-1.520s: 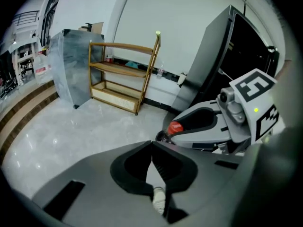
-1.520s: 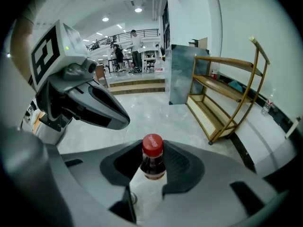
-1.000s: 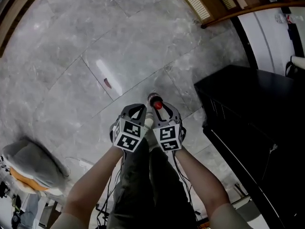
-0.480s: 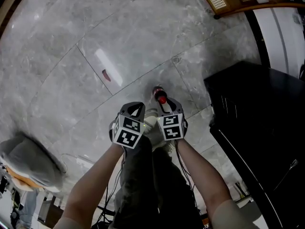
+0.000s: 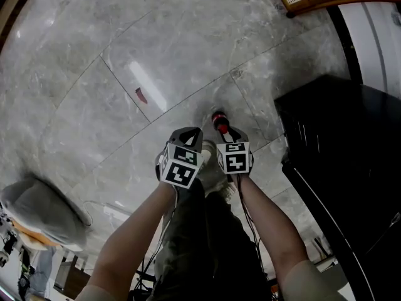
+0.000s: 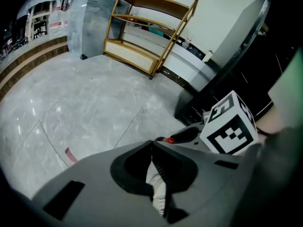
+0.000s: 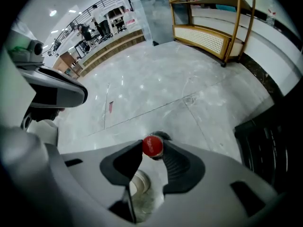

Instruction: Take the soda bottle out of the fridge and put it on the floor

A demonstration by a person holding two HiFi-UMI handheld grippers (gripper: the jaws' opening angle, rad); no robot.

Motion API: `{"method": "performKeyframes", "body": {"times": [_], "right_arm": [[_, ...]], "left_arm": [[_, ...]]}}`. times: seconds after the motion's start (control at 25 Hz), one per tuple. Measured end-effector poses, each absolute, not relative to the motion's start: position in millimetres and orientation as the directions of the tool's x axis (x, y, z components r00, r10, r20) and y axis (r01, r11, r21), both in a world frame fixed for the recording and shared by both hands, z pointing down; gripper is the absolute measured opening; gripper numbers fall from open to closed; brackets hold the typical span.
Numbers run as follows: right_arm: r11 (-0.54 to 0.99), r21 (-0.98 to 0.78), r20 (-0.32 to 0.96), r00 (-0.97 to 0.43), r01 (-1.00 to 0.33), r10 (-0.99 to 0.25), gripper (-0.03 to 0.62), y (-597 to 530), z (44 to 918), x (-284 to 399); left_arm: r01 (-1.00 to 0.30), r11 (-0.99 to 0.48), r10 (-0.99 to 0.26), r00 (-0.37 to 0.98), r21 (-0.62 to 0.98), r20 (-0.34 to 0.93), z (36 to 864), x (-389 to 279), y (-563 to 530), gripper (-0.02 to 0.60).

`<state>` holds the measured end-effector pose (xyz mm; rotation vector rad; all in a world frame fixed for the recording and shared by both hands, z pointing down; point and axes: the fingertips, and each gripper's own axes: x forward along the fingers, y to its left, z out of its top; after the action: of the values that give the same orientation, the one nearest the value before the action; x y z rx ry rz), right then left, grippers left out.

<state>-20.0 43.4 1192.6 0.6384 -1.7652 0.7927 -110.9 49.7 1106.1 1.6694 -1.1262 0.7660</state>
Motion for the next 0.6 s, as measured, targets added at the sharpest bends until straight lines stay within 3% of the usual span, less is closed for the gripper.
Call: {"method": "performKeyframes", "body": {"times": [0.16,0.36,0.6], "right_arm": [[0.673,-0.186,0.956,-0.290,-0.716,-0.044,0.137,42,1181,-19],[0.603,-0.213,0.943,-0.323,-0.769,-0.078,0.133,25,1148,-22],[0.667,-0.172,0.903,-0.387,-0.725,-0.188,0.090,-10,1070,-30]], "left_arm": [[-0.923,-0.143,-0.317,0.384,0.357,0.867,1101,-107,50,0.006],[-0.926,-0.164,-0.310,0.375,0.340,0.873,1077,-107,41,0.006],[-0.926,-0.194,-0.350,0.373,0.323,0.859,1017,-110,13,0.006]]}}
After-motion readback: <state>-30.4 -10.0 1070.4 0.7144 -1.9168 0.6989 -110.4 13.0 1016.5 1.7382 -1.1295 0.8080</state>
